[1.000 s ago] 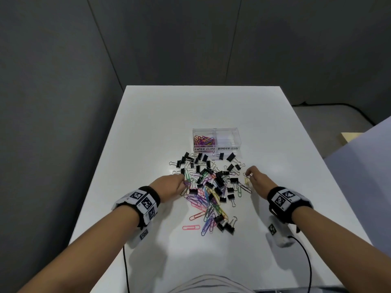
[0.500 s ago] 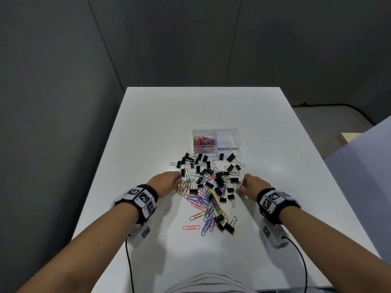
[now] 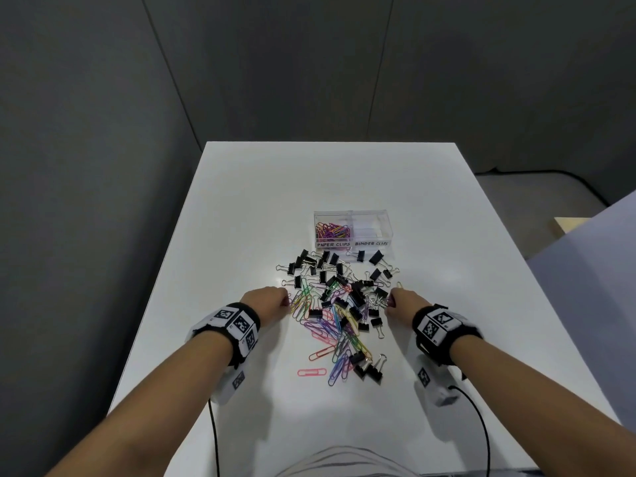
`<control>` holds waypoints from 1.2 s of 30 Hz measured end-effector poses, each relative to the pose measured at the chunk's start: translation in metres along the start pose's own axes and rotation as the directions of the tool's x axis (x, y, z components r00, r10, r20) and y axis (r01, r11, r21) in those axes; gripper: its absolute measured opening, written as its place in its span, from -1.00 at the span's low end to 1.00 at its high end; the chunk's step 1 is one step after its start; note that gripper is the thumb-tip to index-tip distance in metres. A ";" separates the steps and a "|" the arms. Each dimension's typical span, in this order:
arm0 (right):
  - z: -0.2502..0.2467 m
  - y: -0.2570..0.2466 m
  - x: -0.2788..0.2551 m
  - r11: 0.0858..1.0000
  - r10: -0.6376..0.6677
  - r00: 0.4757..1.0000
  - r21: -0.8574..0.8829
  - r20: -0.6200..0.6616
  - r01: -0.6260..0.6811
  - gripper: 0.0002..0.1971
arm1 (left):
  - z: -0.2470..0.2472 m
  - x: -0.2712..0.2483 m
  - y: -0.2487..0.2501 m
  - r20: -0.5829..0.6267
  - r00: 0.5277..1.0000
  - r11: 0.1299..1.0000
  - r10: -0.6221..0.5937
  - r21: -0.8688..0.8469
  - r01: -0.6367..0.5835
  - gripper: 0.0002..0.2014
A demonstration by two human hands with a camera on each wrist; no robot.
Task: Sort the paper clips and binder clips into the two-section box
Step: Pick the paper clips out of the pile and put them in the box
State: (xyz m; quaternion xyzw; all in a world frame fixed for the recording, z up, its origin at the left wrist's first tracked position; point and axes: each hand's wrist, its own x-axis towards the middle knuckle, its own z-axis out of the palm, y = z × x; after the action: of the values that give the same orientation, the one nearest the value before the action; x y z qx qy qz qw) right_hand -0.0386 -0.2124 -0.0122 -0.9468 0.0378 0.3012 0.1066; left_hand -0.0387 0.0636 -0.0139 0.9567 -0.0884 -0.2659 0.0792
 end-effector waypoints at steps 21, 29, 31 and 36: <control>-0.104 -0.075 0.065 0.952 -0.235 0.927 0.122 -0.292 0.279 -0.77 | -0.091 0.039 0.010 -0.080 0.987 0.989 0.138 -0.039 -0.141 -0.68; -0.101 -0.107 0.095 0.928 -0.340 0.916 0.082 -0.214 0.363 -0.71 | -0.109 0.074 0.025 -0.099 0.985 0.989 0.139 0.056 -0.134 -0.69; -0.101 -0.101 0.093 0.925 -0.358 0.899 0.032 -0.253 0.377 -0.69 | -0.111 0.082 0.028 -0.090 0.985 0.989 0.149 0.037 -0.146 -0.71; -0.101 -0.059 0.076 0.931 -0.285 0.855 0.087 -0.434 0.355 -0.80 | -0.121 0.105 0.045 -0.122 0.960 0.967 0.252 0.058 -0.246 -0.70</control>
State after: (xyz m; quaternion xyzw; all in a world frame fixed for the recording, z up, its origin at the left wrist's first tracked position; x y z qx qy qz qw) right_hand 0.0878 -0.1785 0.0344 -0.9698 -0.0741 0.0676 0.2225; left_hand 0.1074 0.0098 0.0456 0.9545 -0.2084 -0.1899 0.0971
